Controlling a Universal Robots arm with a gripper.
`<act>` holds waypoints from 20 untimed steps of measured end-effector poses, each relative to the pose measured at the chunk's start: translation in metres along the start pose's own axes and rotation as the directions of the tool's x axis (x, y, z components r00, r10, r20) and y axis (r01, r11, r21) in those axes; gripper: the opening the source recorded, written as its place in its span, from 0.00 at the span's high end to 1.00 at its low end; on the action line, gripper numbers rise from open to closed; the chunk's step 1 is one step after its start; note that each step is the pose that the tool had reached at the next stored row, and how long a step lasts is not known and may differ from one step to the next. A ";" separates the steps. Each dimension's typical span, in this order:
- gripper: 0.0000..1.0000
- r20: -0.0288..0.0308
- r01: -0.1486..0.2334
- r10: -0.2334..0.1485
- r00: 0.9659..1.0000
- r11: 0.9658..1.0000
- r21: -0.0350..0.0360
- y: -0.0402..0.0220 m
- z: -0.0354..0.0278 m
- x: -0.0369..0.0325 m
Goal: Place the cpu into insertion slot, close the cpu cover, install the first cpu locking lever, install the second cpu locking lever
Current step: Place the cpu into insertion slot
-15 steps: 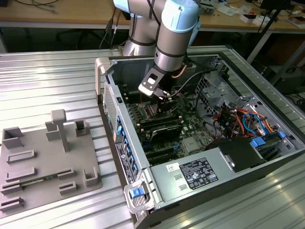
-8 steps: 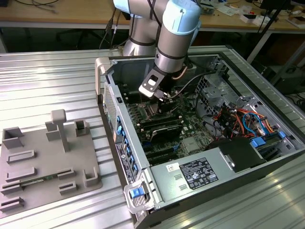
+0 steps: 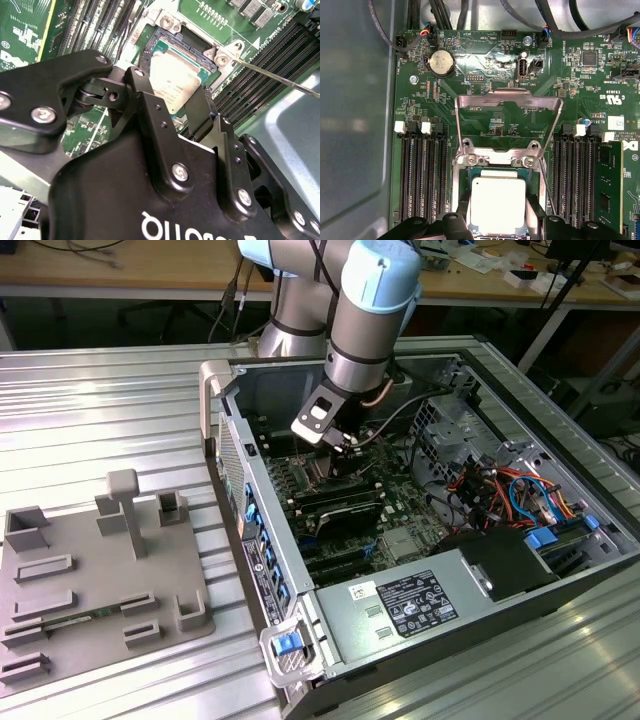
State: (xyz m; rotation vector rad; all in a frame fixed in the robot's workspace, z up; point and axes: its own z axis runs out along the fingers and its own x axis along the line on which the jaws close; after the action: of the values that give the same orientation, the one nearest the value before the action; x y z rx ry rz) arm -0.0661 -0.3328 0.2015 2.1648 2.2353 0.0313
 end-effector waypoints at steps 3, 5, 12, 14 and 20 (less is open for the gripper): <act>0.47 0.014 0.001 -0.001 1.000 1.000 0.000 0.0001 -0.0006 0.0001; 0.47 0.020 0.001 -0.001 1.000 1.000 0.001 0.0001 -0.0011 0.0000; 0.47 0.020 0.001 -0.001 1.000 1.000 0.001 -0.0007 -0.0028 0.0000; 0.47 0.020 0.001 -0.001 1.000 1.000 0.001 -0.0008 -0.0034 0.0001; 0.47 0.018 0.001 -0.001 1.000 1.000 0.000 -0.0021 -0.0030 0.0002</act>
State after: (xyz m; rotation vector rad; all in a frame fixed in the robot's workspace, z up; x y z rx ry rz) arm -0.0683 -0.3327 0.2044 2.1554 2.2270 0.0111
